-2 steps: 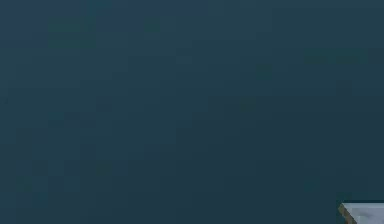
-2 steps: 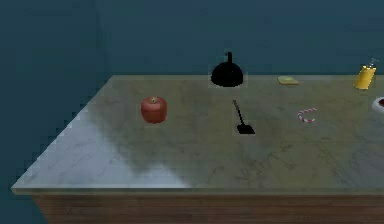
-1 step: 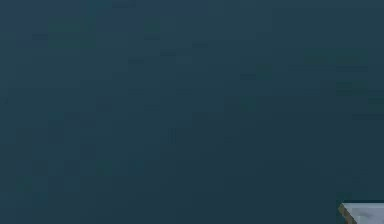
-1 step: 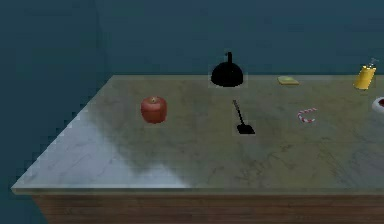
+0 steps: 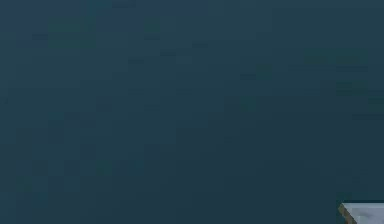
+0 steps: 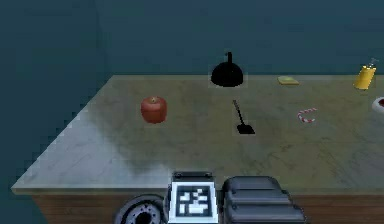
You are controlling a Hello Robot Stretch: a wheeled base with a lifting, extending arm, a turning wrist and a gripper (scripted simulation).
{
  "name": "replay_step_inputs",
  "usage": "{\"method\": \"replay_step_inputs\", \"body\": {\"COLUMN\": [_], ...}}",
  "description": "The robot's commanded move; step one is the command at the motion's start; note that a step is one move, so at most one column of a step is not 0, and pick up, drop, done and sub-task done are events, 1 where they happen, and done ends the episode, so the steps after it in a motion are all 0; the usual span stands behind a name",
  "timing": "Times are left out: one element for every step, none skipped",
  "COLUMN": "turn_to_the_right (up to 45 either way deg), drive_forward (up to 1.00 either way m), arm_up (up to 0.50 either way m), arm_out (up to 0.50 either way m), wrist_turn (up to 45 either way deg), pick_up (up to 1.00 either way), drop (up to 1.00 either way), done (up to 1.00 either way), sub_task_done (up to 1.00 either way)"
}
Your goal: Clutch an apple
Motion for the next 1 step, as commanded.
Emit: {"method": "replay_step_inputs", "body": {"turn_to_the_right": [0.0], "drive_forward": [0.00], "arm_up": [0.00], "arm_out": [0.44], "wrist_turn": [0.0], "pick_up": [0.00], "drop": [0.00], "done": [0.00], "sub_task_done": [0.00]}}
